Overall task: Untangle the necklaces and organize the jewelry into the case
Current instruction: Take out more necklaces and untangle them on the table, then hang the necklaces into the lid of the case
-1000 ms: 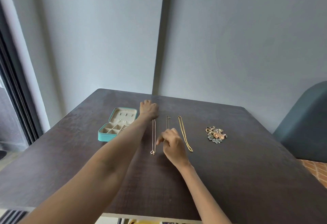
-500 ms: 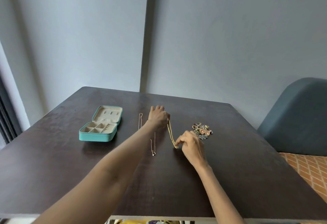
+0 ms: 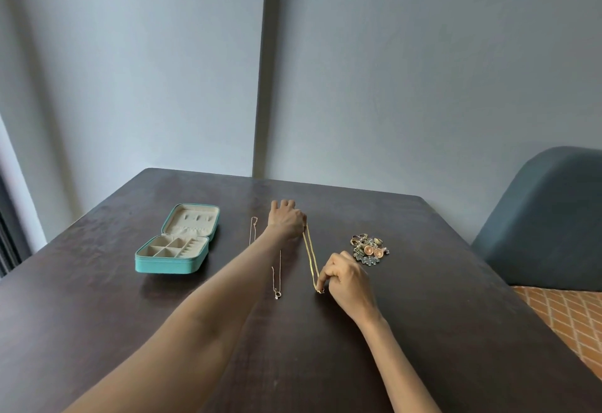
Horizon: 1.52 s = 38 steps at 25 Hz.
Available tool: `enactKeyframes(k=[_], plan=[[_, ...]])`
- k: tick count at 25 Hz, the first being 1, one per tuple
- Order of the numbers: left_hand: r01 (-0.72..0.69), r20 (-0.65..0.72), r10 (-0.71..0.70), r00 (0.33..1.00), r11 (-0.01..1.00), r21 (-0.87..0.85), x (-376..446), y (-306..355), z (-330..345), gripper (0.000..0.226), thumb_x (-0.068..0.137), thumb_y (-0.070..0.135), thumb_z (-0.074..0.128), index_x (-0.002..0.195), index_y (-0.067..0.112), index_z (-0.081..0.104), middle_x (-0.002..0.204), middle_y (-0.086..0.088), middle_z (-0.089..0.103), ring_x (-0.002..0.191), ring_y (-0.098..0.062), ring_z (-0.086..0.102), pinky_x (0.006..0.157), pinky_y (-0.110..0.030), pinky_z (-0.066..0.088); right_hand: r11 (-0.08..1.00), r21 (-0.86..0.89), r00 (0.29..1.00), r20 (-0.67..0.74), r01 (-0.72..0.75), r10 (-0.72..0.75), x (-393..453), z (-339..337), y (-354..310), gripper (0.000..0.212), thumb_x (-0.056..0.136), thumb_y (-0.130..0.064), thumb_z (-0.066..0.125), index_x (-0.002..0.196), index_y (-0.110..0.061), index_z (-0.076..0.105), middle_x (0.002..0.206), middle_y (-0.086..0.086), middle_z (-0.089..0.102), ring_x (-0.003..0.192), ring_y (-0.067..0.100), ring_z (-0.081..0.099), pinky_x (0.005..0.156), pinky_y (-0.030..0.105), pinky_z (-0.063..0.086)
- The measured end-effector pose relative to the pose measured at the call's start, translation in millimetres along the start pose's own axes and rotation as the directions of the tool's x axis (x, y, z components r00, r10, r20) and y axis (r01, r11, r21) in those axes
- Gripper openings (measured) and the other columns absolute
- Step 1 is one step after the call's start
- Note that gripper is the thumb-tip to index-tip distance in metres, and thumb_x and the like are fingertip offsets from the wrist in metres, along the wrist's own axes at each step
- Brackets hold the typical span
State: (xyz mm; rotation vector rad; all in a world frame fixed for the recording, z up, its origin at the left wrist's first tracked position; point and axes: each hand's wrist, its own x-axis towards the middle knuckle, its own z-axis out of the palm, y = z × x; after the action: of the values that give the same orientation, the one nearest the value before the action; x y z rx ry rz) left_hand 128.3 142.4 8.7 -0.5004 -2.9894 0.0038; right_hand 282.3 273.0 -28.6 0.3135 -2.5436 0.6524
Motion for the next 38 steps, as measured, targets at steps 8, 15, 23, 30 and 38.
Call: enactKeyframes(k=[8, 15, 23, 30, 38], plan=[[0.014, 0.025, -0.014, 1.000, 1.000, 0.001, 1.7, 0.9, -2.4, 0.036, 0.095, 0.027, 0.039, 0.125, 0.036, 0.058, 0.132, -0.007, 0.044, 0.128, -0.025, 0.036, 0.105, -0.038, 0.022, 0.998, 0.066, 1.000, 0.029, -0.012, 0.010, -0.5, -2.3, -2.7, 0.031, 0.063, -0.004, 0.043, 0.049, -0.020, 0.066, 0.065, -0.007, 0.060, 0.073, 0.007, 0.048, 0.061, 0.022, 0.041], [-0.010, 0.016, 0.010, 1.000, 1.000, -0.003, 6.8, -2.2, -7.9, 0.037, 0.096, 0.025, 0.035, 0.120, 0.034, 0.062, 0.132, -0.006, 0.046, 0.127, -0.025, 0.038, 0.104, -0.039, 0.022, 0.998, 0.059, 0.999, 0.048, -0.013, 0.010, 1.3, -1.0, 1.2, 0.032, 0.065, 0.000, 0.048, 0.050, -0.020, 0.067, 0.066, -0.010, 0.060, 0.076, 0.005, 0.049, 0.060, 0.011, 0.034], [0.027, 0.070, -0.026, 0.997, 1.000, -0.009, 9.6, 5.3, -5.2, 0.041, 0.096, 0.023, 0.032, 0.130, 0.030, 0.055, 0.135, -0.009, 0.044, 0.130, -0.025, 0.036, 0.108, -0.041, 0.020, 0.988, 0.145, 0.987, 0.156, -0.054, 0.031, 2.4, -5.6, 1.6, 0.043, 0.065, 0.009, 0.042, 0.055, -0.021, 0.071, 0.070, -0.026, 0.059, 0.080, 0.002, 0.051, 0.064, 0.009, 0.039], [0.011, 0.057, -0.008, 0.998, 0.999, -0.041, 7.3, 2.7, -4.7, 0.039, 0.094, 0.024, 0.037, 0.126, 0.033, 0.057, 0.135, -0.008, 0.043, 0.129, -0.025, 0.036, 0.107, -0.040, 0.020, 0.945, 0.314, 0.996, 0.063, -0.087, 0.071, 5.7, 3.3, 11.8, 0.050, 0.065, 0.014, 0.040, 0.064, -0.024, 0.072, 0.063, -0.018, 0.060, 0.074, 0.006, 0.052, 0.066, 0.020, 0.046], [-0.119, -0.016, 0.119, 0.993, 0.955, -0.271, 7.9, -10.0, -12.7, 0.044, 0.090, 0.010, 0.043, 0.131, 0.024, 0.051, 0.134, -0.010, 0.045, 0.129, -0.027, 0.038, 0.104, -0.040, 0.028, 0.903, 0.059, 0.900, 0.137, -0.425, 0.414, 65.0, 8.6, -0.4, 0.035, 0.088, -0.002, 0.040, 0.105, -0.014, 0.068, 0.104, 0.006, 0.069, 0.102, 0.025, 0.060, 0.078, 0.028, 0.044]])
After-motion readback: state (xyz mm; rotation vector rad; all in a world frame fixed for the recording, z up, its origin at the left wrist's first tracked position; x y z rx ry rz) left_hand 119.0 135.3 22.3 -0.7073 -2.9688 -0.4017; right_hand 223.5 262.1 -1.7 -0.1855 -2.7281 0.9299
